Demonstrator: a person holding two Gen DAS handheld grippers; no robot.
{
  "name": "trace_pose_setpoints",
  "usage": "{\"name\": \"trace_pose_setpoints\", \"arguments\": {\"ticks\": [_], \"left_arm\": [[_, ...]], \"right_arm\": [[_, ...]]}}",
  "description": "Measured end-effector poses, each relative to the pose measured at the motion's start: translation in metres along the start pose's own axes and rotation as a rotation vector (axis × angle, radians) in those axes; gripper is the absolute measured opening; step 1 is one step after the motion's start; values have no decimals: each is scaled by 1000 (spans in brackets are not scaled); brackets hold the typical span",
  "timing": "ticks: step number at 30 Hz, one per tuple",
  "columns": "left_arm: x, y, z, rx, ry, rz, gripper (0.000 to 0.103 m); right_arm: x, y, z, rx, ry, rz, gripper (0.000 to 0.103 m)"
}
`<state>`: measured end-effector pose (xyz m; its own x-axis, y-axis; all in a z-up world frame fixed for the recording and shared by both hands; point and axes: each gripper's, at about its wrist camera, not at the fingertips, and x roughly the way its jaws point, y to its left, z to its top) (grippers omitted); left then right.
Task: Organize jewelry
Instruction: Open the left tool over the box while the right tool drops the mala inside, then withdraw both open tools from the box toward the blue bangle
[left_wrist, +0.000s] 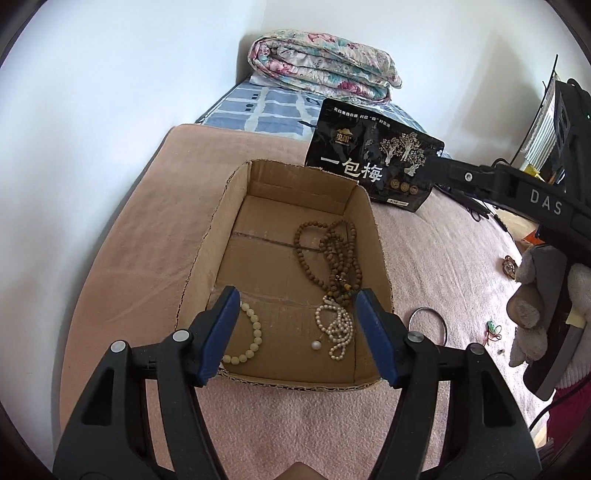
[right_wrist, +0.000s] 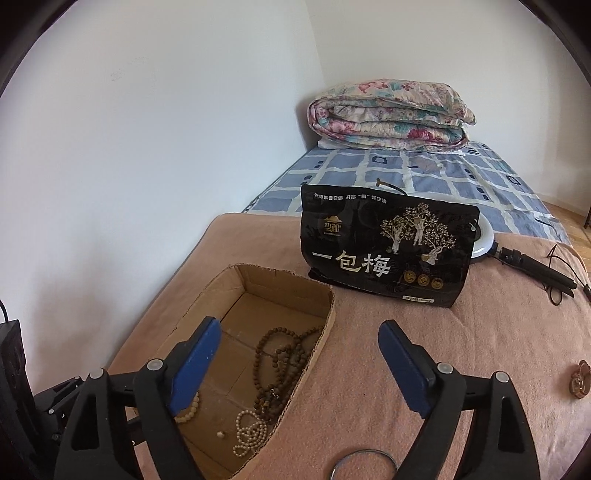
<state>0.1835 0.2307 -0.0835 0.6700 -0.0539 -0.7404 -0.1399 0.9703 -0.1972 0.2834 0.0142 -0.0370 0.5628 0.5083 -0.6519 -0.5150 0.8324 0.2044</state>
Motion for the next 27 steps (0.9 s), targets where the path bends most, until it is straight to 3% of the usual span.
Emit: {"name": "trace_pose_setpoints", "arguments": {"ticks": [12, 27], "left_arm": [[-19, -31, 4, 40, -36, -42, 67], [-22, -93, -1, 92, -22, -125, 67]], "right_arm": [[-51, -25, -13, -30, -18, -51, 91], [-137, -109, -51, 20, -36, -178, 91]]}}
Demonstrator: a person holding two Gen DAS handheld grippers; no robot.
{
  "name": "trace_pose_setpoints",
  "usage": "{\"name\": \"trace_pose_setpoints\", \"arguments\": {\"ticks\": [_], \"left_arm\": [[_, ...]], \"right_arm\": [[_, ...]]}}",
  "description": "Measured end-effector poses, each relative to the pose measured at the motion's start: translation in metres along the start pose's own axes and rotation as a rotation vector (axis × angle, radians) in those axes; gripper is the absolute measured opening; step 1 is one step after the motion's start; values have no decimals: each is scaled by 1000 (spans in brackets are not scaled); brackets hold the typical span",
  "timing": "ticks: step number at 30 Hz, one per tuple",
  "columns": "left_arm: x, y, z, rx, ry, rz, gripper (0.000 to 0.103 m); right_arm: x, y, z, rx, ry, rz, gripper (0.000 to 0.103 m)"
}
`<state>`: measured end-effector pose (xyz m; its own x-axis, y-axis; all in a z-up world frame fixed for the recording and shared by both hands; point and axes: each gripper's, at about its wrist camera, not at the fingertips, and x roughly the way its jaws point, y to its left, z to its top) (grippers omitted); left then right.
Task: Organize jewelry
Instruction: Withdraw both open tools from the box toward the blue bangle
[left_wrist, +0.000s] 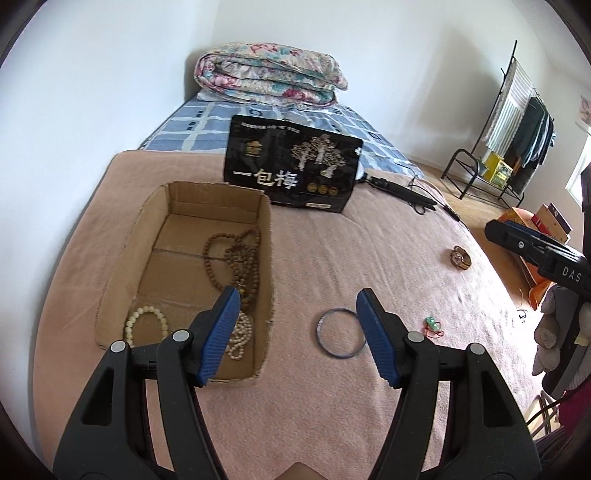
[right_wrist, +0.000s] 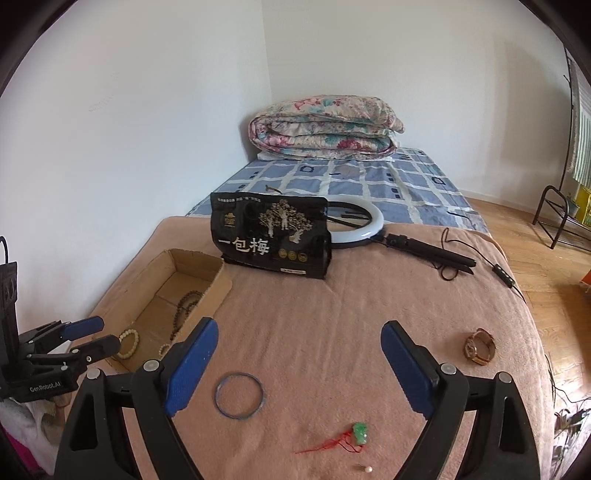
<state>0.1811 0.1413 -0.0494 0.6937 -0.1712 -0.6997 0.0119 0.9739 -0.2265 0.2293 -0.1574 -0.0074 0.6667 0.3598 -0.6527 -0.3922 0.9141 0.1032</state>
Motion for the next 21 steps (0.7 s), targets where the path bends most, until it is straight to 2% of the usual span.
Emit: {"name": "trace_pose_setpoints", "arguments": {"ticks": [11, 21], "left_arm": [[23, -43, -7, 33, 57, -52, 69], [58, -71, -37, 55, 157, -63, 71]], "right_arm": [[-21, -64, -58, 12, 64, -75, 91], [-10, -78, -110, -38, 151, -80, 91]]}}
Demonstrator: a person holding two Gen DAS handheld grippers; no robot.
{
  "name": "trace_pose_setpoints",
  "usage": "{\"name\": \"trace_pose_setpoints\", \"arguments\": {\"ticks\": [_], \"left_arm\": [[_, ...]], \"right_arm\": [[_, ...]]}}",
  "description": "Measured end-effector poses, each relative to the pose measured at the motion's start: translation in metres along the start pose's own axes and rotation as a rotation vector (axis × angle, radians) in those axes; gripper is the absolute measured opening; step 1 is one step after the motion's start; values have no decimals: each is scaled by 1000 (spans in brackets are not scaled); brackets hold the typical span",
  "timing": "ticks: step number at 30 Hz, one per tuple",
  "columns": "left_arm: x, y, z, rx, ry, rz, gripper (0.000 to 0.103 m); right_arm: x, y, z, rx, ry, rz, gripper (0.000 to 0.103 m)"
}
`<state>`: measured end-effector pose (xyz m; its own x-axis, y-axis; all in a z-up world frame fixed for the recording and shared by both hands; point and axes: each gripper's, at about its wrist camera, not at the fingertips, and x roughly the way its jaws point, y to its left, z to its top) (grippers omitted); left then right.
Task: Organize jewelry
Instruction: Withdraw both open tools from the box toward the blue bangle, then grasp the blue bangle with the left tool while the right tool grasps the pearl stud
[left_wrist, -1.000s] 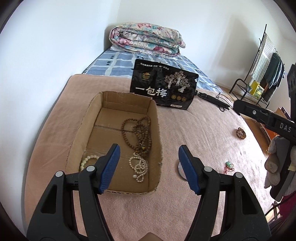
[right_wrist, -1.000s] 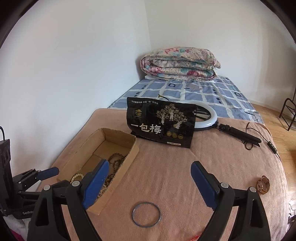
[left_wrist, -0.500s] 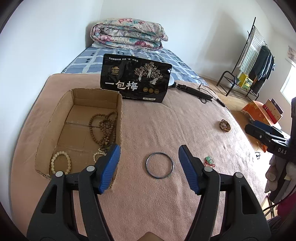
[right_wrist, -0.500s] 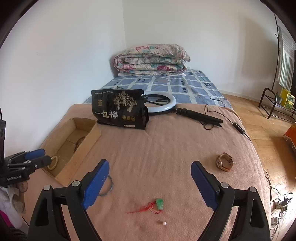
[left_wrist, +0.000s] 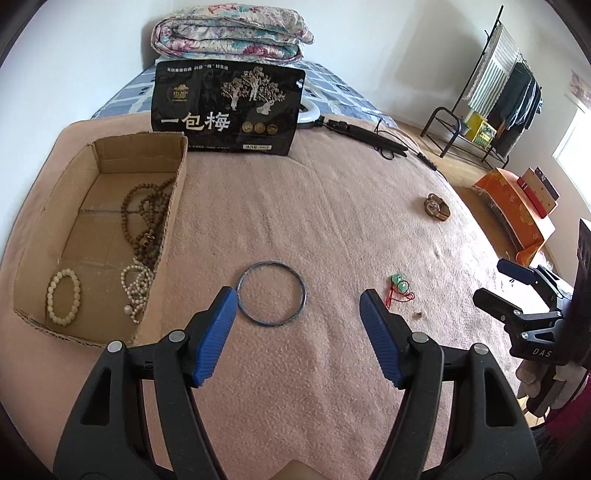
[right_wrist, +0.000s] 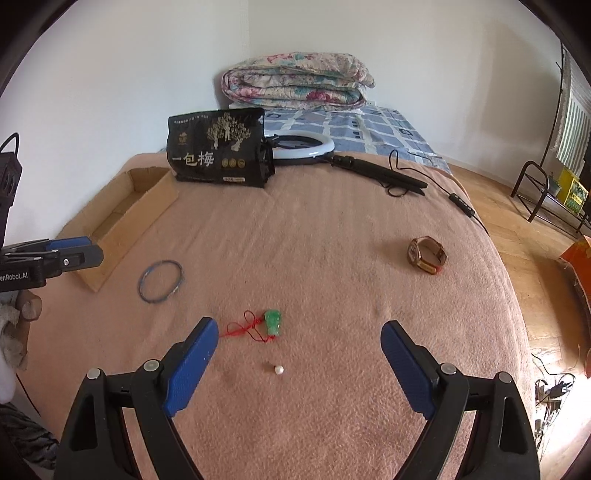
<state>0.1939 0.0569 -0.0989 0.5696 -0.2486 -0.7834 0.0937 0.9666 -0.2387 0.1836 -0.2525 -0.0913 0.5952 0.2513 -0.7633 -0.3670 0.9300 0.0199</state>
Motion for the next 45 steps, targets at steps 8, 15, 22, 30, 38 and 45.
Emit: {"name": "trace_pose_setpoints", "arguments": {"ticks": [8, 15, 22, 30, 38, 45], "left_arm": [[39, -15, -19, 2, 54, 24, 71], [67, -9, -28, -12, 56, 101, 71], [82, -2, -22, -14, 45, 165, 71], [97, 4, -17, -19, 46, 189, 71], [104, -2, -17, 12, 40, 200, 79], [109, 0, -16, 25, 37, 236, 79]], "right_arm": [[20, 3, -28, -27, 51, 19, 91], [31, 2, -35, -34, 78, 41, 91], [45, -3, -36, -20, 105, 62, 91], [57, -6, -37, 3, 127, 82, 91], [62, -1, -37, -6, 138, 87, 89], [64, -1, -38, -5, 145, 90, 89]]}}
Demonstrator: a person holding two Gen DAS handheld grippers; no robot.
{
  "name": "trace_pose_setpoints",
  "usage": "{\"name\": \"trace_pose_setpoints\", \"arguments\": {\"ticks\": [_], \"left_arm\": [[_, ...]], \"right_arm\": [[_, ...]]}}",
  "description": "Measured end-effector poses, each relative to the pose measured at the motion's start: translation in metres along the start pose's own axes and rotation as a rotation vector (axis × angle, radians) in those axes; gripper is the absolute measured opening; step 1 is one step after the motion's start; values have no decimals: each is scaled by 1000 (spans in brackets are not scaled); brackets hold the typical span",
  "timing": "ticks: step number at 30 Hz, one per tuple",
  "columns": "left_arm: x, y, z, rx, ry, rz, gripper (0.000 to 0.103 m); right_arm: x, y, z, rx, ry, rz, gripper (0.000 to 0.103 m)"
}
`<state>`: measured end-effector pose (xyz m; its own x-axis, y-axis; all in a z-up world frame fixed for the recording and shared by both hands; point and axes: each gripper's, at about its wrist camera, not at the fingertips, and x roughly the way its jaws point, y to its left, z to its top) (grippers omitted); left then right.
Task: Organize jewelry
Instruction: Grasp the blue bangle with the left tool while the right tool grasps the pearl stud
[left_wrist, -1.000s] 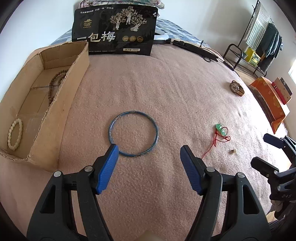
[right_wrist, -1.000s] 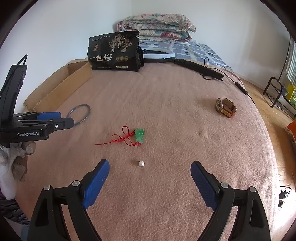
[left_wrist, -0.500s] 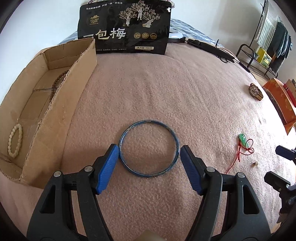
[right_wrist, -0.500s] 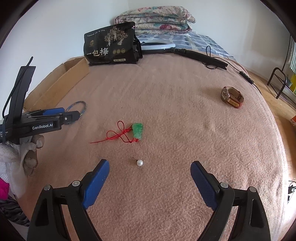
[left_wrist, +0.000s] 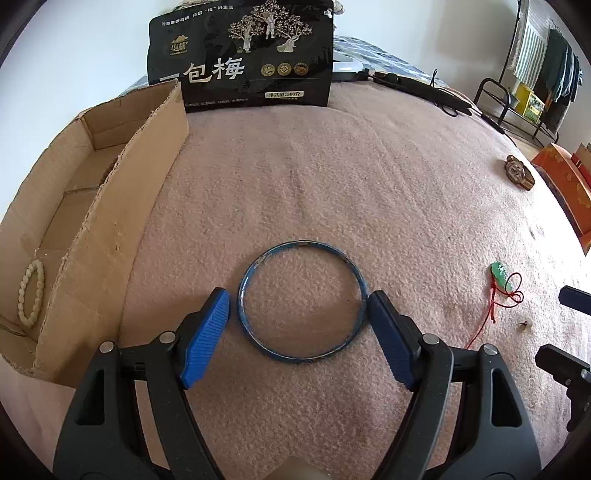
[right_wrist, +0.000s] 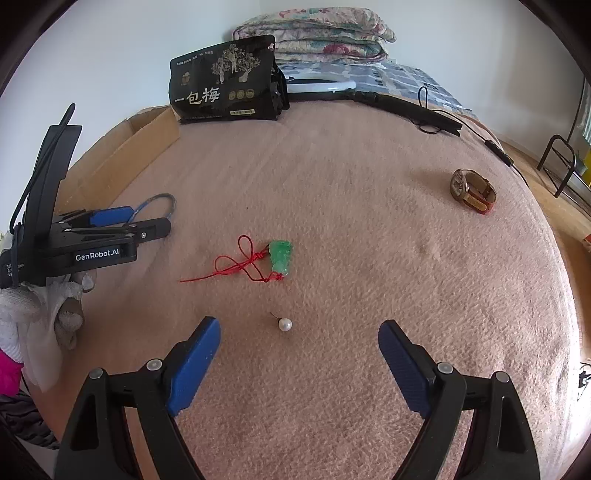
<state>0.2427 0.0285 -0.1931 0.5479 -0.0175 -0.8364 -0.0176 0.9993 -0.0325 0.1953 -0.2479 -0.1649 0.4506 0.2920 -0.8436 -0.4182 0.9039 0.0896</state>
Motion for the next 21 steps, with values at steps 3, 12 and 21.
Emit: {"name": "trace_pose_setpoints", "arguments": {"ticks": [3, 12, 21], "left_arm": [[2, 3, 0, -7, 1, -9, 81], [3, 8, -1, -12, -1, -35, 78], [0, 7, -2, 1, -4, -34, 74]], "right_arm": [[4, 3, -1, -11, 9, 12, 85], [16, 9, -4, -41, 36, 26, 55], [18, 12, 0, -46, 46, 21, 20]]}}
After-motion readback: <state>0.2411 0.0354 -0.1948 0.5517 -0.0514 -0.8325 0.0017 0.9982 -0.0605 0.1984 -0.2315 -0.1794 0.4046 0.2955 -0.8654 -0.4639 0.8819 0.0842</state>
